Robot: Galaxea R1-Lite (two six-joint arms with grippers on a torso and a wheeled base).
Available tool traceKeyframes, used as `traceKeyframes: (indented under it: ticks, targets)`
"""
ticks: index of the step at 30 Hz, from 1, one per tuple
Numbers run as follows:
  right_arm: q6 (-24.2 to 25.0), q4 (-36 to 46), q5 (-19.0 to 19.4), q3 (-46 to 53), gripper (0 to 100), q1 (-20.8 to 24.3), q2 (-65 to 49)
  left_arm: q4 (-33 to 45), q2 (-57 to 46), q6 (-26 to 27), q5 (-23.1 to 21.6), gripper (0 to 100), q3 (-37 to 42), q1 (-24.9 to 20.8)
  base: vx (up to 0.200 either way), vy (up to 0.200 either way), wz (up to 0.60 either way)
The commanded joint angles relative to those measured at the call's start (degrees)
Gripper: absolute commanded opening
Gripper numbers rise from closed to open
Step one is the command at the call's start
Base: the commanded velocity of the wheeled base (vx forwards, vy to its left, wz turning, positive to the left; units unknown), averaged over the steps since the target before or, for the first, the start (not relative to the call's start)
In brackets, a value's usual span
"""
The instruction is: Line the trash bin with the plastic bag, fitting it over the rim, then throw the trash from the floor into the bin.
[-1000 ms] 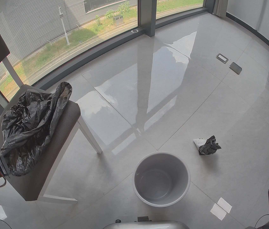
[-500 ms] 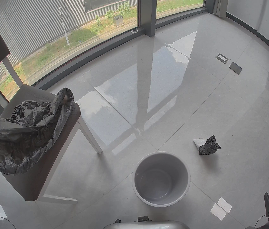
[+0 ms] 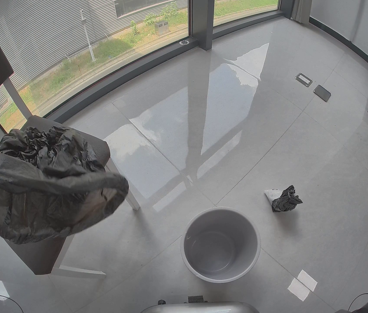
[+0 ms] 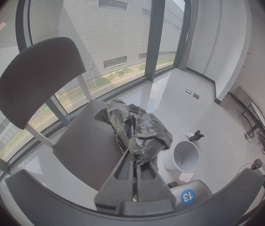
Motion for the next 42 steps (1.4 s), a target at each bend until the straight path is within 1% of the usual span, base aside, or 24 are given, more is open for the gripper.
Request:
traceKeyframes:
  ticks: [1, 2, 3, 4, 6, 9, 10, 11, 12, 13, 15, 16, 18, 22, 25, 27, 29, 33, 36, 37, 39, 40, 42]
  targets:
    - [-3.20, 1.76, 8.28, -3.96, 100, 3.52, 15.44, -0.06, 8.30, 0.18, 1.16, 0, -10.97, -6.96, 0.000, 0.000, 0.00]
    - [-3.20, 1.76, 8.28, -3.96, 100, 3.52, 15.44, -0.06, 8.30, 0.18, 1.16, 0, -10.97, -6.96, 0.000, 0.000, 0.00]
    - [-6.01, 1.94, 9.51, -3.52, 100, 3.78, 18.25, 0.20, 11.46, 0.18, 1.16, 0, -15.45, -7.75, 0.000, 0.000, 0.00]
    - [-8.21, 2.20, 9.95, -3.52, 100, 3.96, 21.50, 0.47, 14.45, 0.18, 1.25, 0, -19.32, -8.37, 0.000, 0.000, 0.00]
    - [-11.20, 1.85, 9.95, -4.05, 100, 4.22, 26.25, 0.82, 17.88, 0.18, 1.60, 0, -24.33, -9.16, 0.000, 0.000, 0.00]
    - [-13.31, 0.80, 9.86, -4.58, 100, 5.98, 31.17, 1.35, 21.83, 0.18, 2.92, 0, -28.90, -11.62, 0.000, 0.000, 0.00]
    - [-13.31, 0.80, 9.86, -4.58, 100, 5.98, 31.17, 1.35, 21.83, 0.18, 2.92, 0, -28.90, -11.62, 0.000, 0.000, 0.00]
    - [-13.57, -0.08, 9.51, -4.84, 100, 8.70, 33.19, 1.79, 24.03, 0.00, 5.11, 0, -30.92, -14.70, 0.000, 0.000, 0.00]
    - [-13.57, -0.17, 9.42, -4.84, 100, 9.41, 33.63, 1.87, 24.47, -0.17, 5.64, 0, -31.18, -15.31, 0.000, 0.000, 0.00]
    - [-13.48, -0.61, 9.07, -5.02, 100, 11.43, 34.86, 1.70, 25.70, -0.52, 7.05, 0, -31.62, -17.07, 0.000, 0.000, 0.00]
    - [-13.48, -1.31, 8.19, -5.46, 100, 13.01, 36.18, 1.79, 26.58, -0.88, 7.57, 0, -31.71, -18.04, 0.000, 0.000, 0.00]
    - [-13.48, -2.19, 6.96, -5.98, 100, 14.50, 38.20, 1.79, 27.54, -1.75, 7.75, 0, -31.71, -18.83, 0.000, 0.000, 0.00]
    - [-13.39, -3.60, 5.91, -6.69, 100, 16.17, 40.84, 1.79, 28.60, -2.98, 7.84, 0, -32.15, -19.35, 0.000, 0.000, 0.00]
    - [-12.95, -11.68, 1.86, -8.01, 100, 19.69, 48.75, 1.96, 32.38, -8.79, 7.84, 0, -37.33, -21.64, 0.000, 0.000, 0.00]
    - [-12.95, -16.25, 0.11, -8.80, 100, 22.06, 53.67, 3.54, 35.10, -12.92, 7.84, 0, -42.08, -23.31, 0.000, 0.000, 0.00]
    - [-12.95, -18.19, -1.30, -10.03, 100, 23.64, 56.92, 5.74, 36.68, -15.64, 7.75, 0, -45.59, -25.15, 0.000, 0.000, 0.00]
    - [-12.87, -19.59, -2.62, -11.96, 100, 25.40, 60.44, 7.32, 38.18, -18.89, 7.84, 0, -48.93, -27.97, 0.000, 0.000, 0.00]
    - [-12.78, -21.17, -3.06, -15.65, 100, 27.07, 65.54, 7.41, 40.02, -21.27, 7.84, 0, -52.10, -29.55, 0.000, 0.000, 0.00]
    - [-12.87, -21.88, -3.06, -18.38, 100, 28.22, 69.05, 6.88, 40.99, -21.97, 8.01, 0, -53.59, -29.55, 0.000, 0.000, 0.00]
    - [-12.87, -22.41, -3.06, -20.49, 100, 29.97, 71.69, 6.97, 41.43, -22.14, 8.01, 0, -54.56, -29.55, 0.000, 0.000, 0.00]
    - [-12.87, -22.67, -3.06, -21.72, 100, 30.85, 73.01, 6.97, 41.61, -22.23, 8.01, 0, -54.82, -29.55, 0.000, 0.000, 0.00]
    - [-12.87, -23.02, -3.15, -24.26, 100, 32.70, 76.00, 6.88, 41.78, -22.23, 7.93, 0, -55.00, -29.55, 0.000, 0.000, 0.00]
    - [-12.87, -23.37, -3.06, -26.55, 100, 34.81, 78.90, 6.79, 41.96, -22.14, 7.93, 0, -55.17, -29.55, 0.000, 0.000, 0.00]
